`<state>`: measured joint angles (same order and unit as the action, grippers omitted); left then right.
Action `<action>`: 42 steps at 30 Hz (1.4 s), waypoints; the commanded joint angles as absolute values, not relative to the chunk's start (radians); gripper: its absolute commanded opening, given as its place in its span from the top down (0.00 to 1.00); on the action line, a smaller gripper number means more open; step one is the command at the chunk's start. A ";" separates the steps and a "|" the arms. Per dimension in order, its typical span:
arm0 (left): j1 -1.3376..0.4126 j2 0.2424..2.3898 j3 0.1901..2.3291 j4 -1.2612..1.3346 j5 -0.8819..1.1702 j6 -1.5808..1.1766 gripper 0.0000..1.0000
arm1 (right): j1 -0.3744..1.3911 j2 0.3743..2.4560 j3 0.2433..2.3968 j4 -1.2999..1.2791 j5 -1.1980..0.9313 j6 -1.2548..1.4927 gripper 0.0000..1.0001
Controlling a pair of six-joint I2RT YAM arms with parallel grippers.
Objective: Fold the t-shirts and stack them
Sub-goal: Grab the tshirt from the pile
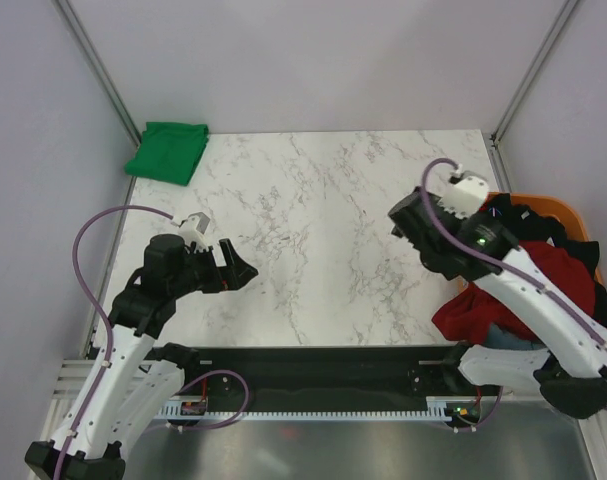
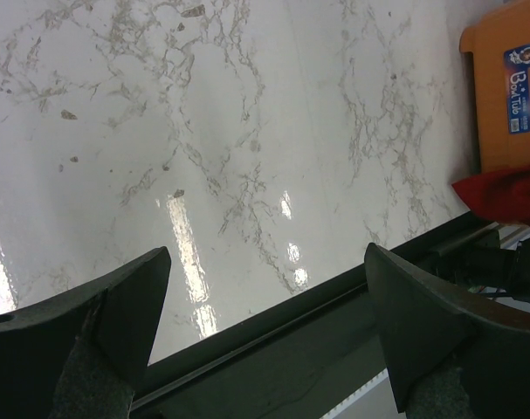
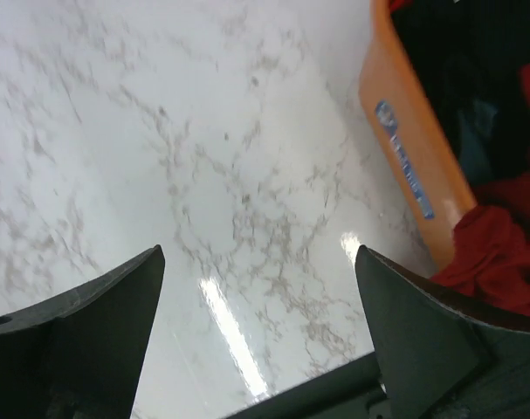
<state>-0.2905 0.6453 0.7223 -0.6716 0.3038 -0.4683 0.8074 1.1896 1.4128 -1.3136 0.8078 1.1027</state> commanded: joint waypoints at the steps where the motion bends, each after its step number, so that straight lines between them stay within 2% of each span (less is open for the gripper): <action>1: -0.291 0.641 0.746 -0.664 0.291 -0.456 0.00 | 0.654 1.072 1.470 -1.457 0.977 1.065 0.02; 6: -0.291 0.646 0.746 -0.663 0.298 -0.456 0.00 | 0.321 1.064 1.431 -1.453 1.058 0.963 0.02; 9: -0.291 0.647 0.746 -0.666 0.302 -0.453 0.00 | 0.160 1.095 1.391 -1.358 1.040 0.838 0.02; 13: -0.291 0.655 0.747 -0.664 0.308 -0.451 0.00 | -0.157 1.112 1.298 -1.153 0.765 0.658 0.02; 15: -0.293 0.663 0.747 -0.664 0.313 -0.451 0.00 | -0.344 1.147 1.253 -1.121 0.701 0.594 0.02; 17: -0.293 0.675 0.746 -0.663 0.324 -0.451 0.00 | -0.441 1.172 1.223 -1.086 0.638 0.563 0.02; 20: -0.293 0.686 0.747 -0.663 0.333 -0.448 0.00 | -0.459 1.166 1.191 -1.062 0.609 0.564 0.02; 24: -0.293 0.701 0.747 -0.664 0.337 -0.446 0.00 | -0.469 1.163 1.158 -1.029 0.600 0.558 0.15; 29: -0.293 0.690 0.746 -0.664 0.324 -0.449 0.00 | -0.489 1.187 1.094 -0.954 0.503 0.558 0.22; 32: -0.293 0.693 0.744 -0.664 0.322 -0.451 0.00 | -0.497 1.212 1.100 -0.939 0.469 0.569 0.36; 33: -0.293 0.695 0.744 -0.663 0.321 -0.451 0.00 | -0.500 1.216 1.103 -0.937 0.463 0.568 0.49; 35: -0.293 0.698 0.744 -0.664 0.321 -0.449 0.00 | -0.505 1.223 1.109 -0.922 0.465 0.546 0.59; 36: -0.293 0.698 0.745 -0.664 0.319 -0.449 0.00 | -0.509 1.221 1.115 -0.925 0.472 0.545 0.82; 38: -0.293 0.695 0.746 -0.664 0.316 -0.451 0.00 | -0.509 1.200 1.133 -0.934 0.434 0.540 1.00; 40: -0.293 0.693 0.746 -0.664 0.313 -0.453 0.00 | -0.509 1.171 1.158 -0.957 0.387 0.546 1.00; 42: -0.291 0.693 0.746 -0.664 0.311 -0.453 0.00 | -0.499 1.102 1.216 -0.965 0.237 0.569 1.00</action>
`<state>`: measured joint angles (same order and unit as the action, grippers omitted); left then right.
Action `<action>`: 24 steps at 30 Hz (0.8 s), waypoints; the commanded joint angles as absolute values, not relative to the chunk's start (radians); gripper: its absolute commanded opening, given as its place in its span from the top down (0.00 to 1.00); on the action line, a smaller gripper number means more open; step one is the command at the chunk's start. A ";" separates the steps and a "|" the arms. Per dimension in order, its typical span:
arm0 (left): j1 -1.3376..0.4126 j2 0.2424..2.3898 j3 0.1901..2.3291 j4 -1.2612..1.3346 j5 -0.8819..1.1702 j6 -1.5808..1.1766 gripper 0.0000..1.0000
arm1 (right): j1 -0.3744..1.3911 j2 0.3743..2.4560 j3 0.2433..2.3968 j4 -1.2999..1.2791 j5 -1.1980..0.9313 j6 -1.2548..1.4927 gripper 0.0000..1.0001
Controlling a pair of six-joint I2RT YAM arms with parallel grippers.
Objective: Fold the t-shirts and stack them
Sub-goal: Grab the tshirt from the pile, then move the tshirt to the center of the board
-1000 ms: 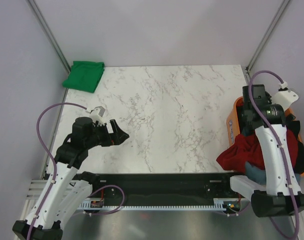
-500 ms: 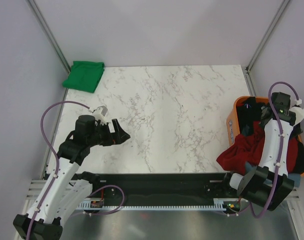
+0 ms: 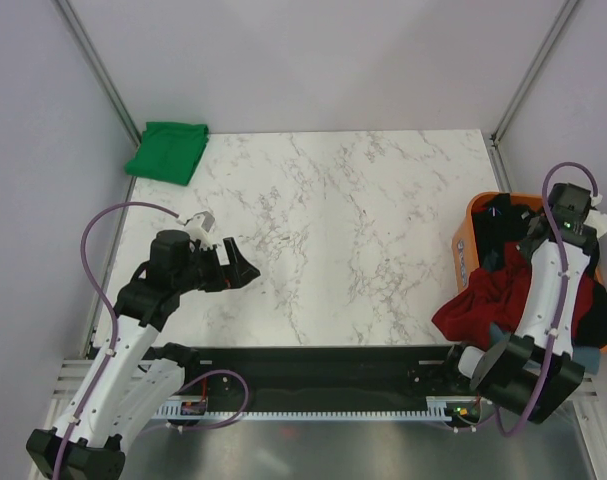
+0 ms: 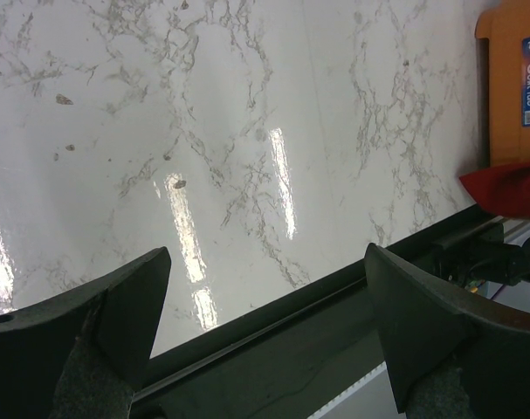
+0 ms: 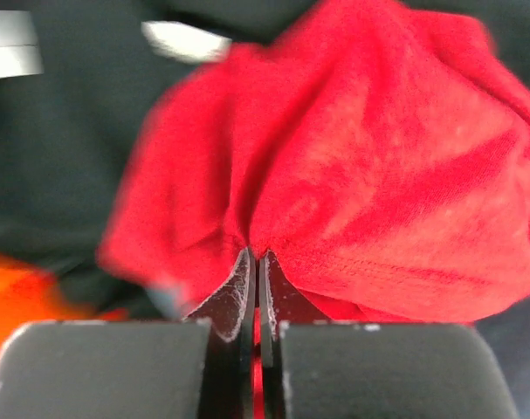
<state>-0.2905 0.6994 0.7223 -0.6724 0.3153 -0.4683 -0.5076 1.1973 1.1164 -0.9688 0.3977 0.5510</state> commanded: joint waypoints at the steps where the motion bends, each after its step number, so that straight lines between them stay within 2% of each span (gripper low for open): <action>1: -0.293 0.693 0.744 -0.664 0.308 -0.454 0.00 | -0.488 1.076 1.239 -0.963 0.159 0.584 1.00; 3: -0.293 0.690 0.742 -0.664 0.299 -0.457 0.00 | -0.413 0.994 1.310 -0.928 -0.056 0.658 1.00; 7: -0.291 0.687 0.742 -0.667 0.288 -0.459 0.00 | -0.269 0.923 1.436 -0.622 -0.326 0.825 1.00; 9: -0.293 0.681 0.744 -0.669 0.284 -0.460 0.00 | -0.229 0.974 1.572 -0.502 -0.528 0.880 1.00; 11: -0.293 0.678 0.744 -0.669 0.281 -0.459 0.00 | -0.224 1.077 1.740 -0.280 -0.705 0.996 1.00; 12: -0.293 0.680 0.742 -0.669 0.279 -0.462 0.00 | -0.224 1.106 1.781 -0.071 -0.818 1.061 1.00; 13: -0.293 0.681 0.744 -0.669 0.275 -0.462 0.00 | -0.224 1.130 1.808 0.042 -0.850 1.212 1.00; 15: -0.293 0.683 0.744 -0.672 0.270 -0.463 0.00 | -0.224 1.186 1.888 0.217 -0.883 1.305 1.00; 18: -0.293 0.675 0.745 -0.673 0.262 -0.465 0.00 | -0.224 1.183 1.876 0.152 -0.848 1.255 1.00; 20: -0.293 0.672 0.746 -0.675 0.259 -0.466 0.00 | -0.221 1.135 1.728 0.013 -0.806 1.159 0.99; 22: -0.291 0.664 0.746 -0.675 0.255 -0.466 0.00 | -0.200 1.074 1.540 0.003 -0.763 1.143 0.88; 23: -0.293 0.663 0.747 -0.676 0.250 -0.468 0.00 | -0.187 1.065 1.372 -0.029 -0.759 1.071 0.62; 24: -0.293 0.664 0.746 -0.676 0.250 -0.468 0.00 | -0.173 1.059 1.302 -0.140 -0.734 1.008 0.30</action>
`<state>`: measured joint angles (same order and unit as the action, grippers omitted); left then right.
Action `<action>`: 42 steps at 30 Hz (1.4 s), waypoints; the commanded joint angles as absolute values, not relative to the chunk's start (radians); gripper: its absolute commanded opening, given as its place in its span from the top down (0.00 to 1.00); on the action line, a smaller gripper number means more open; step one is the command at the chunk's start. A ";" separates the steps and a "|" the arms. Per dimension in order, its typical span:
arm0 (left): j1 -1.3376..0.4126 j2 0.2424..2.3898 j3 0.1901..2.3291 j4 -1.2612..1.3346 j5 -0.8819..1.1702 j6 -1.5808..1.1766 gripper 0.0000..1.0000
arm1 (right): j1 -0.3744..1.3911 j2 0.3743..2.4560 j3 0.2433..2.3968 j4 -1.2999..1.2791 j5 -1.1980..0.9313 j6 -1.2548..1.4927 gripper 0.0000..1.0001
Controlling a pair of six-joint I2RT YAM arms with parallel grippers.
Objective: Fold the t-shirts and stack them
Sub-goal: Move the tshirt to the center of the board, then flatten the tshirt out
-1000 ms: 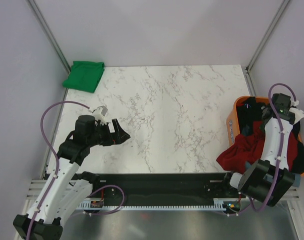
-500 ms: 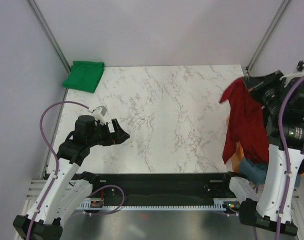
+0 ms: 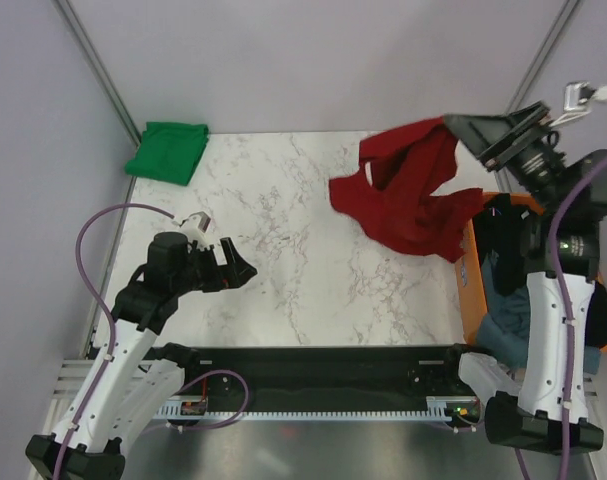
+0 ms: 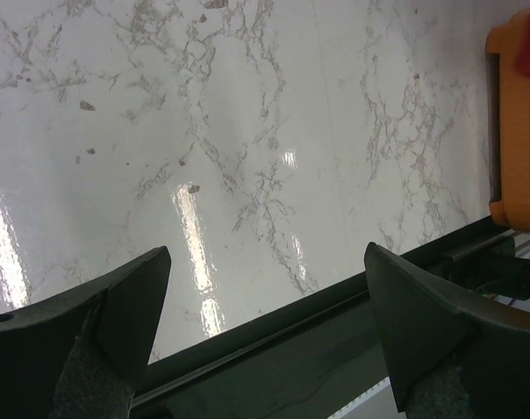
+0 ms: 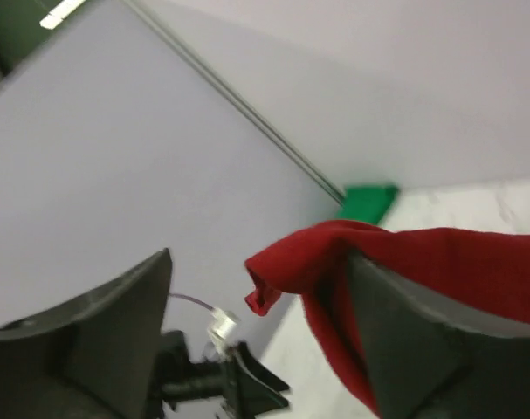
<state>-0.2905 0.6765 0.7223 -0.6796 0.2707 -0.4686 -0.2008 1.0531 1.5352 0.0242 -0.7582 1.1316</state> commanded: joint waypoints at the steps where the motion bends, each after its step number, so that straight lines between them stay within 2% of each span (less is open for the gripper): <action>1: -0.293 0.666 0.747 -0.676 0.250 -0.468 0.00 | -0.155 1.061 1.248 -0.229 -0.703 0.915 0.02; 4: -0.293 0.673 0.746 -0.678 0.255 -0.468 0.00 | -0.057 1.109 1.138 -0.514 -0.540 0.667 0.02; 6: -0.293 0.678 0.747 -0.678 0.253 -0.469 0.00 | 0.029 1.115 1.103 -0.615 -0.372 0.617 0.02; 10: -0.291 0.696 0.747 -0.678 0.250 -0.471 0.00 | 0.211 1.112 1.100 -0.643 -0.137 0.603 0.02; 11: -0.290 0.698 0.747 -0.678 0.249 -0.471 0.00 | 0.303 1.129 1.104 -0.647 -0.102 0.603 0.02; 16: -0.293 0.718 0.739 -0.661 0.258 -0.489 0.00 | 0.503 1.333 1.137 -0.722 0.182 0.575 0.02; 20: -0.299 0.793 0.690 -0.543 0.340 -0.544 0.00 | 0.549 1.433 1.141 -0.704 0.233 0.565 0.02; 25: -0.394 0.967 0.618 -0.336 0.328 -0.609 0.00 | 0.549 1.490 1.181 -0.692 0.213 0.555 0.02; 28: -0.518 1.101 0.644 -0.244 0.217 -0.614 0.00 | 0.549 1.467 1.174 -0.675 0.233 0.542 0.02; 32: -0.681 1.164 0.687 -0.203 -0.035 -0.634 0.00 | 0.549 1.428 1.143 -0.658 0.233 0.526 0.02; 36: -0.690 1.267 0.712 -0.149 -0.081 -0.644 0.00 | 0.549 1.388 1.112 -0.657 0.233 0.529 0.02; 42: -0.684 1.500 0.741 -0.005 -0.017 -0.598 0.13 | 0.548 1.296 1.071 -0.663 0.226 0.529 0.02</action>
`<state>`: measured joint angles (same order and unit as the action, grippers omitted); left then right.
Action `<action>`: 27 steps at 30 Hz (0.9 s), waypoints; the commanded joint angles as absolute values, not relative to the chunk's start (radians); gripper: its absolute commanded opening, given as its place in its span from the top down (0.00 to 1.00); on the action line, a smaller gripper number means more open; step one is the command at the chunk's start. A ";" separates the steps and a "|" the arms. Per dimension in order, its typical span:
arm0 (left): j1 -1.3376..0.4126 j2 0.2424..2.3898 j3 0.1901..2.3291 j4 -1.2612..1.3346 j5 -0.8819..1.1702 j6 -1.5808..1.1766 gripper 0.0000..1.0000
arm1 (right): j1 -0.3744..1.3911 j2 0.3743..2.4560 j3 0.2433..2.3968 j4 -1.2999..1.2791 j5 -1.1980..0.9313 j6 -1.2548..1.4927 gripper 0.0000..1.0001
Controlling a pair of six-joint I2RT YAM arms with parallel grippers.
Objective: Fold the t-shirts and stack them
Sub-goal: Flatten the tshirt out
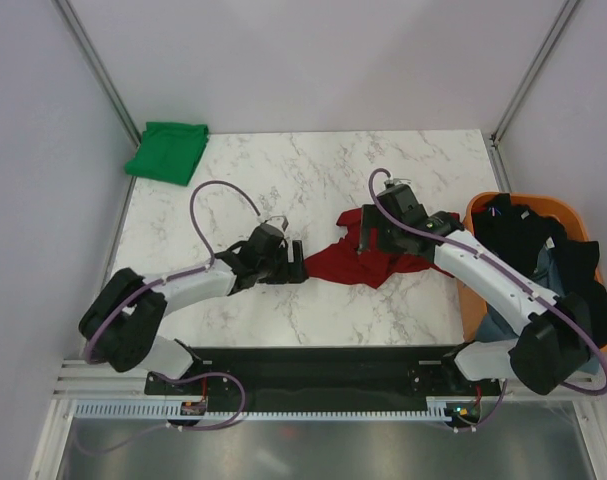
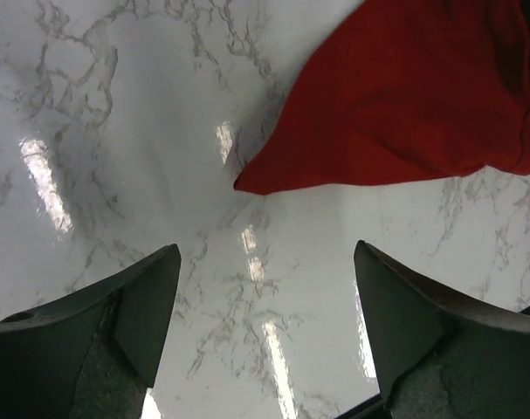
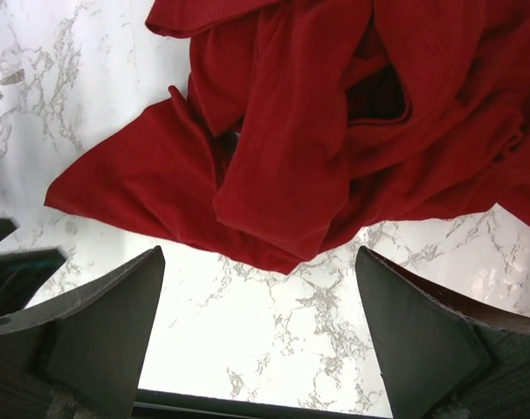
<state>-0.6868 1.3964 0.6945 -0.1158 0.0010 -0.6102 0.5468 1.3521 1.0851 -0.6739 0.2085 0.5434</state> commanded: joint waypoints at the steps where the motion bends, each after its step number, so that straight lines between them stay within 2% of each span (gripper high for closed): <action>1: -0.686 1.526 0.764 0.030 -0.011 -0.597 0.15 | 0.548 1.272 1.062 -0.664 0.225 0.531 0.02; 3: -0.686 1.589 0.779 0.055 -0.002 -0.597 0.23 | 0.548 1.250 1.046 -0.664 0.221 0.531 0.02; 10: -0.686 1.661 0.831 0.080 0.025 -0.606 0.37 | 0.548 1.210 0.971 -0.663 0.222 0.538 0.02; 12: -0.686 1.664 0.828 0.080 0.034 -0.606 0.60 | 0.548 1.213 0.960 -0.657 0.218 0.538 0.02; 13: -0.684 1.655 0.828 0.078 0.043 -0.606 0.82 | 0.548 1.212 0.960 -0.654 0.216 0.541 0.02; 14: -0.684 1.645 0.825 0.066 0.043 -0.606 0.94 | 0.548 1.213 0.960 -0.647 0.216 0.543 0.02; 15: -0.684 1.629 0.818 0.055 0.038 -0.606 0.98 | 0.548 1.222 0.968 -0.643 0.209 0.545 0.02; 21: -0.684 1.352 0.802 -0.173 -0.024 -0.561 0.98 | 0.548 1.345 1.112 -0.620 0.126 0.558 0.02; 27: -0.684 1.099 0.680 -0.253 -0.058 -0.552 0.98 | 0.616 1.544 1.323 -0.601 0.115 0.557 0.02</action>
